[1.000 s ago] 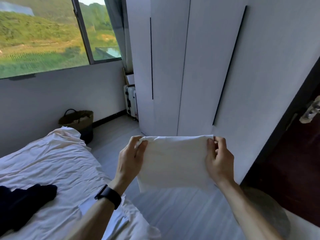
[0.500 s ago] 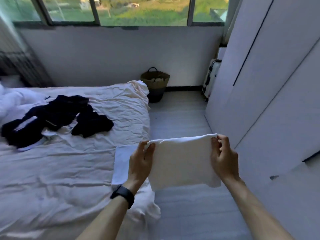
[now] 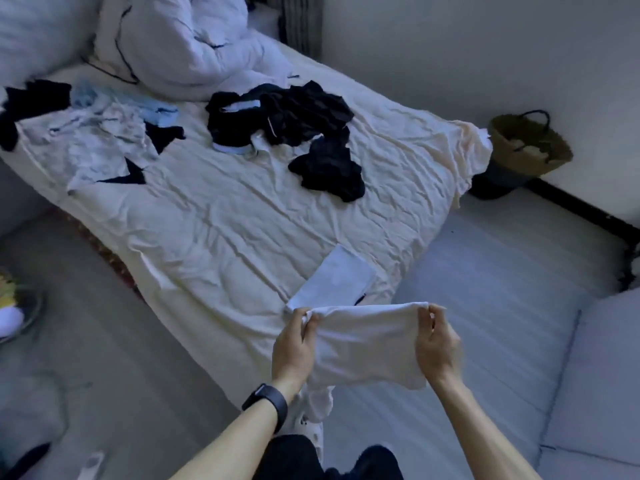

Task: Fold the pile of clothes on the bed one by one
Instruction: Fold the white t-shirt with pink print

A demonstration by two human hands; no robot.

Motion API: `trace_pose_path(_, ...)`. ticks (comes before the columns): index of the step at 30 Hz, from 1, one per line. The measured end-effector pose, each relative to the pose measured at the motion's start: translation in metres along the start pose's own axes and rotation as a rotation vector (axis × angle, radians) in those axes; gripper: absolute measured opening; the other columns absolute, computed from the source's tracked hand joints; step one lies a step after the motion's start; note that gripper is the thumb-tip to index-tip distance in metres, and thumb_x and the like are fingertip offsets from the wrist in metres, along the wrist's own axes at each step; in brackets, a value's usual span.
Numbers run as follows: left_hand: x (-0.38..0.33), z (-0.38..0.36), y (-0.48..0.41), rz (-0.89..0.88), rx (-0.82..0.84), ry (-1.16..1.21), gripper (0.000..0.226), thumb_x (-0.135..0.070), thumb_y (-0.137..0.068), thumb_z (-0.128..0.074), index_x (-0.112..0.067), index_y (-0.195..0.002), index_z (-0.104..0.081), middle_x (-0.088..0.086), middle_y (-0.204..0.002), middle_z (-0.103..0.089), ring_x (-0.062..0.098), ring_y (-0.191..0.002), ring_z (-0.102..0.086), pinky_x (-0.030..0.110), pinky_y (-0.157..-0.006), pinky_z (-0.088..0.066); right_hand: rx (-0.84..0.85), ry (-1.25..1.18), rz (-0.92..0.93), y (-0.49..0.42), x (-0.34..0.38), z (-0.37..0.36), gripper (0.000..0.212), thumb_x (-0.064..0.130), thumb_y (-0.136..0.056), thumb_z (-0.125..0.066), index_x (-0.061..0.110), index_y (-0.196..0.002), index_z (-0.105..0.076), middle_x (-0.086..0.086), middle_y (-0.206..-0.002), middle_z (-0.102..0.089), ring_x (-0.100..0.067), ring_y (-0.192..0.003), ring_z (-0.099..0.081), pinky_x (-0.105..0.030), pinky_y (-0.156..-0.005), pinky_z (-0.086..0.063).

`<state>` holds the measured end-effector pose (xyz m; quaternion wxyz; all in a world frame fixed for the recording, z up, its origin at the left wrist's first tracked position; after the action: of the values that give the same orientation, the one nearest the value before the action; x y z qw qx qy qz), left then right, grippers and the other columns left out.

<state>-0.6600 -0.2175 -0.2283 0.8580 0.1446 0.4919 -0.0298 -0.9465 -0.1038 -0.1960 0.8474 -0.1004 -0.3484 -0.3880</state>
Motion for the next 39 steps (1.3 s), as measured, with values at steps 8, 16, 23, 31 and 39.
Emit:
trace_pose_path(8, 0.032, -0.023, -0.024, 0.285, -0.2, 0.111, 0.008, -0.045, -0.102, -0.046, -0.045, -0.102, -0.054, -0.036, -0.105, -0.057, -0.018, -0.099, -0.051, 0.006, -0.077, -0.042, 0.327, 0.102, 0.125, -0.099, 0.021, -0.073, 0.035, 0.039, -0.107, -0.037, 0.013, -0.122, -0.054, -0.017, -0.098, -0.067, -0.041, -0.093, -0.064, -0.039, -0.069, -0.039)
trace_pose_path(16, 0.066, -0.078, -0.053, 0.543, -0.493, 0.178, 0.023, -0.049, -0.098, -0.047, -0.034, -0.109, -0.059, -0.037, -0.104, -0.061, -0.013, -0.101, -0.056, 0.001, -0.077, -0.039, 0.683, 0.204, 0.266, -0.206, 0.026, -0.175, 0.031, 0.04, -0.107, -0.037, 0.02, -0.124, -0.054, 0.002, -0.091, -0.061, -0.031, -0.086, -0.062, -0.039, -0.071, -0.046)
trace_pose_path(23, 0.142, -0.103, -0.107, 0.699, -0.553, 0.206, 0.024, -0.041, -0.101, -0.051, -0.023, -0.113, -0.061, -0.021, -0.11, -0.061, -0.004, -0.103, -0.055, 0.006, -0.078, -0.04, 0.844, 0.272, 0.365, -0.259, 0.026, -0.293, 0.027, 0.037, -0.107, -0.039, 0.02, -0.122, -0.053, 0.001, -0.099, -0.064, -0.024, -0.083, -0.055, -0.031, -0.063, -0.038)
trace_pose_path(31, 0.243, -0.133, -0.162, 0.787, -0.488, 0.206, 0.037, -0.07, -0.088, -0.041, -0.033, -0.097, -0.045, 0.0, -0.089, -0.064, 0.025, -0.088, -0.064, 0.047, -0.081, -0.054, 0.863, 0.497, 0.431, -0.289, 0.0, -0.385, 0.031, 0.042, -0.108, -0.035, 0.02, -0.122, -0.053, -0.014, -0.109, -0.07, -0.039, -0.098, -0.063, -0.037, -0.069, -0.038)
trace_pose_path(39, 0.205, -0.145, -0.125, 0.849, -0.64, 0.321, 0.055, -0.043, -0.095, -0.061, -0.022, -0.14, -0.036, -0.013, -0.132, -0.05, -0.004, -0.1, -0.059, 0.004, -0.068, -0.041, 0.899, 0.323, 0.261, -0.281, -0.03, -0.347, 0.04, 0.058, -0.094, -0.059, 0.023, -0.11, -0.049, 0.005, -0.098, -0.063, -0.019, -0.09, -0.061, -0.034, -0.077, -0.043)
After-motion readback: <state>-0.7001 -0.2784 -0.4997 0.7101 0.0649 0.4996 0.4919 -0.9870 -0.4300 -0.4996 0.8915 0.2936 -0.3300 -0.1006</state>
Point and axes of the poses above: each hand's wrist, its own y-axis away from the middle knuckle, its own z-axis out of the back of the hand, x = y × z, the point moved 10 cm from there along -y, towards the middle knuckle
